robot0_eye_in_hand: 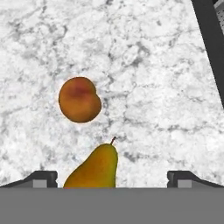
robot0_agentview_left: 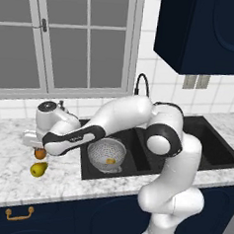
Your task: Put the colander in the sink, put the pear, kiwi, peach in the colander, and turn on the sink faucet and pour water over the colander.
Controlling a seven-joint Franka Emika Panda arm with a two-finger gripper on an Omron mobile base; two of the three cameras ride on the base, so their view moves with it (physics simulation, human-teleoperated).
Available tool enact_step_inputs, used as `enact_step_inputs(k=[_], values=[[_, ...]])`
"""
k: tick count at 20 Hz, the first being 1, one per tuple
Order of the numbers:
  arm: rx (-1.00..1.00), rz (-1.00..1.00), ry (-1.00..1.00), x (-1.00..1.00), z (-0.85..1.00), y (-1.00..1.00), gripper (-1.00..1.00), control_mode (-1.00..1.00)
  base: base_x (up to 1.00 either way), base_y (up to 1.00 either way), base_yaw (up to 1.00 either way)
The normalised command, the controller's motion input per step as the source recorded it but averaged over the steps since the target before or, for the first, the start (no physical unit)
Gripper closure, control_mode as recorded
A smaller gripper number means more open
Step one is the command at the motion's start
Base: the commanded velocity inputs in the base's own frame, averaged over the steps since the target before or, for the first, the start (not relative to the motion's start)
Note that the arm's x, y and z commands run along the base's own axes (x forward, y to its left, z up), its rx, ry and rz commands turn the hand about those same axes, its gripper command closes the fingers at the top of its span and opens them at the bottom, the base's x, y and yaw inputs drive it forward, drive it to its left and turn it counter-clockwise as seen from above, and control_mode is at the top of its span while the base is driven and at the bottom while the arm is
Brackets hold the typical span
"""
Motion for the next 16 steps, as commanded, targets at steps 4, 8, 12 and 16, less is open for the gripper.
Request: enact_step_inputs(k=[4,8,12,16], values=[[-0.08,0.14,0.0,0.3,-0.26,0.21,-1.0,-1.0,0.0,0.0,0.0],[-0.09,0.11,0.0,0.14,-0.18,0.21,-1.0,-1.0,0.0,0.0,0.0],[-0.09,0.07,0.0,0.31,-0.17,0.06,-1.0,-1.0,0.0,0.0,0.0],[-0.11,0.03,0.0,0.2,-0.2,0.0,-1.0,-1.0,0.0,0.0,0.0]])
